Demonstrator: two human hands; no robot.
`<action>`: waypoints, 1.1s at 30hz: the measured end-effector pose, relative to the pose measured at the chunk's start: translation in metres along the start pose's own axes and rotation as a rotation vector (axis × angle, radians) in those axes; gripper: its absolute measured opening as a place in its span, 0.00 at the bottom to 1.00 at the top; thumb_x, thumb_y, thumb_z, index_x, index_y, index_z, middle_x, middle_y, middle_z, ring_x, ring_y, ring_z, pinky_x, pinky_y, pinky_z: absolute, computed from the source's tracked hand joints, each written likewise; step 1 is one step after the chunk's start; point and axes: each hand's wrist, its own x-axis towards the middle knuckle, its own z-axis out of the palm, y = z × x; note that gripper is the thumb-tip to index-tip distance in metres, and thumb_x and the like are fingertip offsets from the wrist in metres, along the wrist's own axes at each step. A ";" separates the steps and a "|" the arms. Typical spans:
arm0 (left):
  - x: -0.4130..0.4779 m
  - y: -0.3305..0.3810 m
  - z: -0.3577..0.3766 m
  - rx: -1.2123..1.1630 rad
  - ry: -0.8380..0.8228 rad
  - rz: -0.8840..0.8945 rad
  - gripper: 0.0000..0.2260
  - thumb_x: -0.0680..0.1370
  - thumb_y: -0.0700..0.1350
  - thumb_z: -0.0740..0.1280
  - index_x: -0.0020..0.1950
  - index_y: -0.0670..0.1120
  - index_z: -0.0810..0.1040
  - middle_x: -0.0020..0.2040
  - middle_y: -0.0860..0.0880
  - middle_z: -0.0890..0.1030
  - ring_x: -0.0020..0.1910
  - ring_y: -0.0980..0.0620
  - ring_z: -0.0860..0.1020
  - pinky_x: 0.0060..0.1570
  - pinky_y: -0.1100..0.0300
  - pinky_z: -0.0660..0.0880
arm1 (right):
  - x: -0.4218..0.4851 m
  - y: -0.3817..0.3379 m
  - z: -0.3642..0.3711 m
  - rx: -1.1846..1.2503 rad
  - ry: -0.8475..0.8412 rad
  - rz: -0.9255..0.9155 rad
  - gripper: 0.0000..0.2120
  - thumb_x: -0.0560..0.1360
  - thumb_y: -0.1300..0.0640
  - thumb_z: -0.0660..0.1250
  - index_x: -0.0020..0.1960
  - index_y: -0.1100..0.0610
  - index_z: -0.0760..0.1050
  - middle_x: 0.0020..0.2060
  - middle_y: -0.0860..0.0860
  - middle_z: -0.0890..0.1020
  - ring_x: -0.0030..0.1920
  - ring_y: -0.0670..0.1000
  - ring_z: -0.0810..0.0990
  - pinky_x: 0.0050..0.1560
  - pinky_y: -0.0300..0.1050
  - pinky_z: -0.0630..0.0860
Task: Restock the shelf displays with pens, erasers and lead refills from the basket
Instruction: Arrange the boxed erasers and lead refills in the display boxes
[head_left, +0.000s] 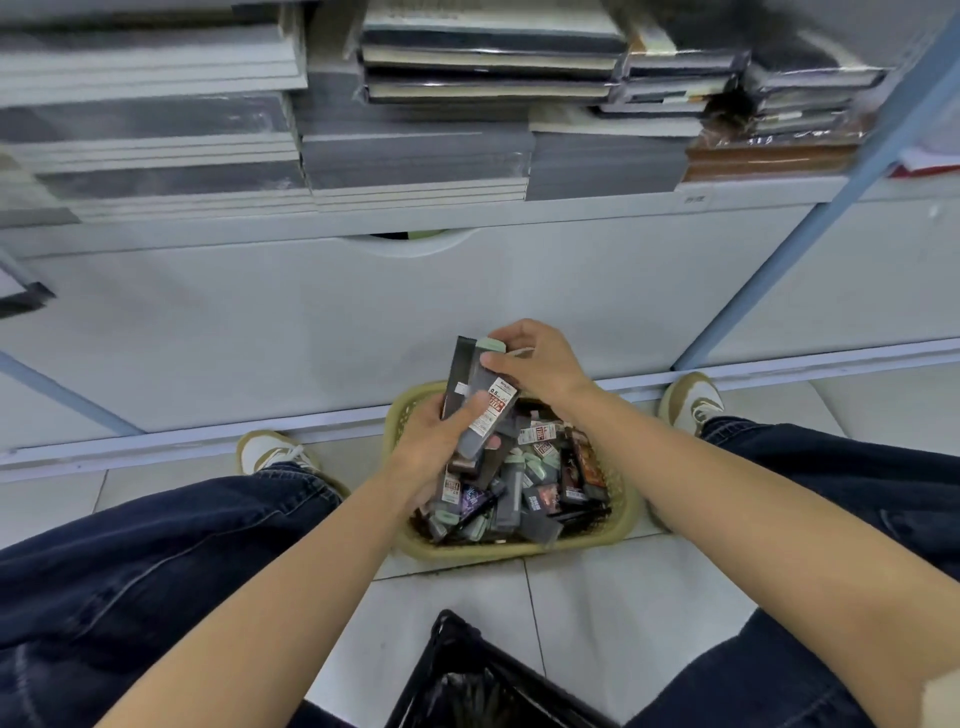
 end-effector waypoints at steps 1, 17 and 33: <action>-0.004 0.004 0.001 -0.048 0.001 0.000 0.11 0.78 0.47 0.68 0.55 0.41 0.78 0.39 0.46 0.84 0.31 0.52 0.81 0.29 0.63 0.76 | -0.003 -0.005 -0.001 0.030 -0.006 -0.009 0.13 0.71 0.63 0.75 0.54 0.60 0.79 0.49 0.58 0.82 0.46 0.51 0.79 0.49 0.47 0.78; -0.021 0.020 0.008 -0.126 0.137 0.062 0.14 0.78 0.45 0.69 0.62 0.43 0.74 0.53 0.42 0.83 0.48 0.43 0.81 0.50 0.45 0.78 | -0.035 -0.017 -0.016 0.400 -0.242 0.216 0.06 0.73 0.63 0.72 0.50 0.60 0.82 0.40 0.55 0.82 0.38 0.49 0.74 0.32 0.36 0.71; -0.026 0.067 0.017 -0.153 -0.099 0.074 0.21 0.72 0.58 0.69 0.61 0.47 0.77 0.41 0.48 0.83 0.32 0.54 0.75 0.27 0.65 0.69 | -0.023 -0.085 -0.061 0.094 -0.266 -0.086 0.03 0.78 0.61 0.67 0.50 0.58 0.78 0.36 0.51 0.82 0.35 0.42 0.80 0.33 0.33 0.74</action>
